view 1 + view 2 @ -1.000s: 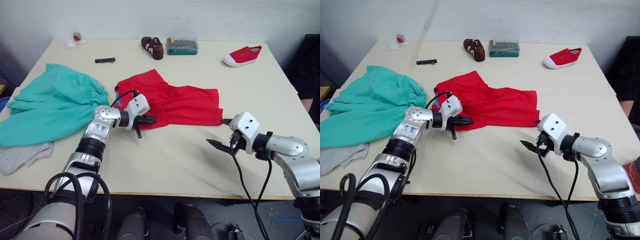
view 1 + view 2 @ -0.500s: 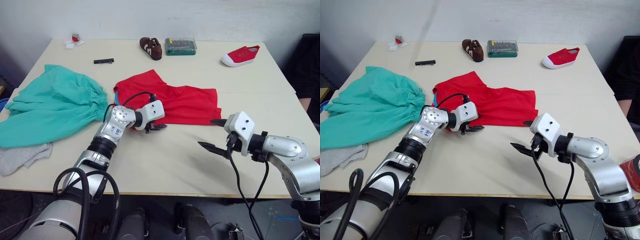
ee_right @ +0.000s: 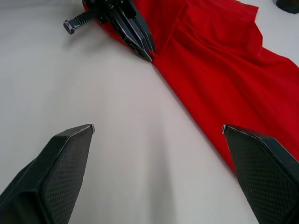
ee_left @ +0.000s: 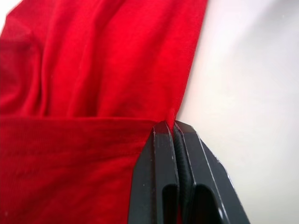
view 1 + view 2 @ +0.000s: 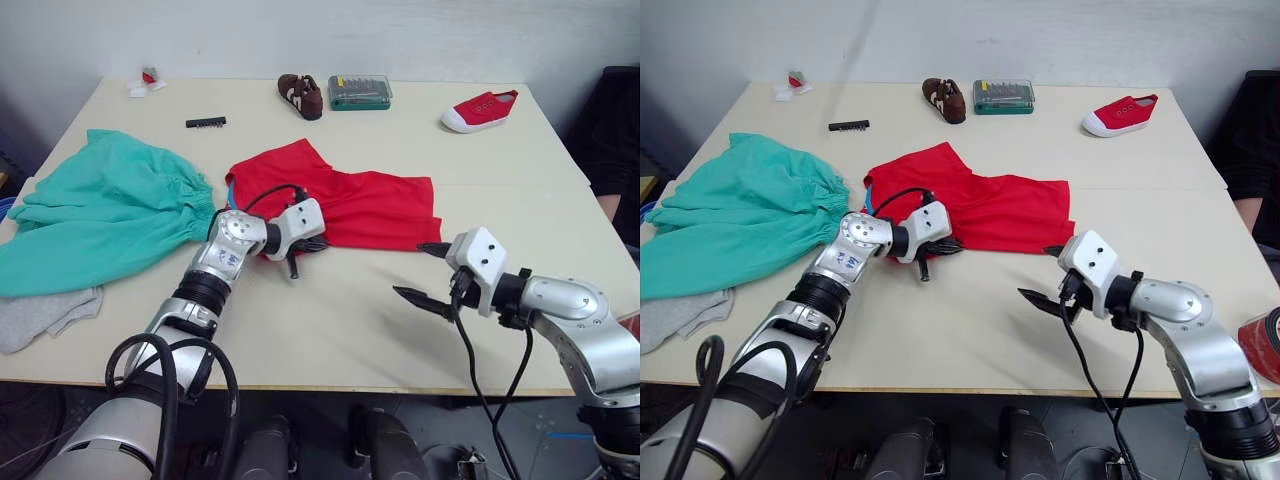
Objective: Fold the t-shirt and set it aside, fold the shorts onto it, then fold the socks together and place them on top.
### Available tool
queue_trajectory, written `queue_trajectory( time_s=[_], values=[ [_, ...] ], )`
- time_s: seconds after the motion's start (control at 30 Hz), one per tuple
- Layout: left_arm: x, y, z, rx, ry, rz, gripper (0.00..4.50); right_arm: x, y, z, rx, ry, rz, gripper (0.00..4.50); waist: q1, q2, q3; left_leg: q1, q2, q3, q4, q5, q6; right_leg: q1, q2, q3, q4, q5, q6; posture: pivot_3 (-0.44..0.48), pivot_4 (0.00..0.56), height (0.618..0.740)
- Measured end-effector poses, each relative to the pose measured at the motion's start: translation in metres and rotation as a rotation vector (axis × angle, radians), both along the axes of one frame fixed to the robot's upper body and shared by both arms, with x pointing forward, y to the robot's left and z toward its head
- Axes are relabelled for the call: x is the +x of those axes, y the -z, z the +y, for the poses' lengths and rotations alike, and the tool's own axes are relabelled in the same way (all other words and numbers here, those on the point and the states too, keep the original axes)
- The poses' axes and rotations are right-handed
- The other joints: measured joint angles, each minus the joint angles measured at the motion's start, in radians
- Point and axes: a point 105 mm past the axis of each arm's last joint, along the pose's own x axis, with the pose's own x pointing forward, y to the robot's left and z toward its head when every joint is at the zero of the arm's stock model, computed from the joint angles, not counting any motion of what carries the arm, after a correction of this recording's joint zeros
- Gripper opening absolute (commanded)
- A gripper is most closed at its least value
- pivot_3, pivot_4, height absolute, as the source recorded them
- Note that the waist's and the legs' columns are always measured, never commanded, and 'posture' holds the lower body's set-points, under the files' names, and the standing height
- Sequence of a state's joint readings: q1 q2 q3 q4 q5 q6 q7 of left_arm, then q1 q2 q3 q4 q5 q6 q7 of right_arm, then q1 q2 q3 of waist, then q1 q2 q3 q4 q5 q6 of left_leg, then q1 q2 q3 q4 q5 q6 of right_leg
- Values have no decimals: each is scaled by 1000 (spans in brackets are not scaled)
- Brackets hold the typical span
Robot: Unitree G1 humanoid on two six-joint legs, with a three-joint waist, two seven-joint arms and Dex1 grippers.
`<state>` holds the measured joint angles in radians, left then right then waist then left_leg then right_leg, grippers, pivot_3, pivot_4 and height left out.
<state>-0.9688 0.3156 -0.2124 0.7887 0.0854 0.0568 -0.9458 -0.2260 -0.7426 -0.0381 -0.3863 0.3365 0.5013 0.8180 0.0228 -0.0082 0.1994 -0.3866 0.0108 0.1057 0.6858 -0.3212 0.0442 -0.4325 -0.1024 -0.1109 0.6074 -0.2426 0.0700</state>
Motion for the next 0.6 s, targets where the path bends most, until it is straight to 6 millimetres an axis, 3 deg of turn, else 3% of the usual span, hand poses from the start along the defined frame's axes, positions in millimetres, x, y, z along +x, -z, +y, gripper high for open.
queue_trajectory(
  time_s=[0.2, 0.4, 0.5, 0.6],
  values=[
    [-14, -21, 25, -93, 41, 144, 19, 3, 8, -3, -10, 3, 22, 4500, -6, 0, 0, 0, 0, 1, 0, 0, 0, 0, 3, 0, 0, 0, 0, 0, 150, 740],
    [-22, 1, 28, -67, 36, 189, 19, 8, 9, -4, -15, 6, 29, 4500, 0, 0, 0, 0, 0, 1, 2, 0, 0, 0, 3, 3, 1, 0, 0, 0, 150, 740],
    [-21, 2, 26, -52, 38, 176, 664, 8, 8, -3, -16, 2, 24, 4500, 1, 0, 0, -1, 0, 0, 2, 0, 0, 0, 1, 4, 1, 0, 0, 0, 150, 740],
    [-22, 3, 24, -21, 54, 156, 1595, 8, 8, -3, -15, 2, 25, 4500, 1, 0, 0, -1, 0, 1, 3, 0, 0, 0, 1, 4, 1, 0, 0, 0, 150, 740]
  ],
)
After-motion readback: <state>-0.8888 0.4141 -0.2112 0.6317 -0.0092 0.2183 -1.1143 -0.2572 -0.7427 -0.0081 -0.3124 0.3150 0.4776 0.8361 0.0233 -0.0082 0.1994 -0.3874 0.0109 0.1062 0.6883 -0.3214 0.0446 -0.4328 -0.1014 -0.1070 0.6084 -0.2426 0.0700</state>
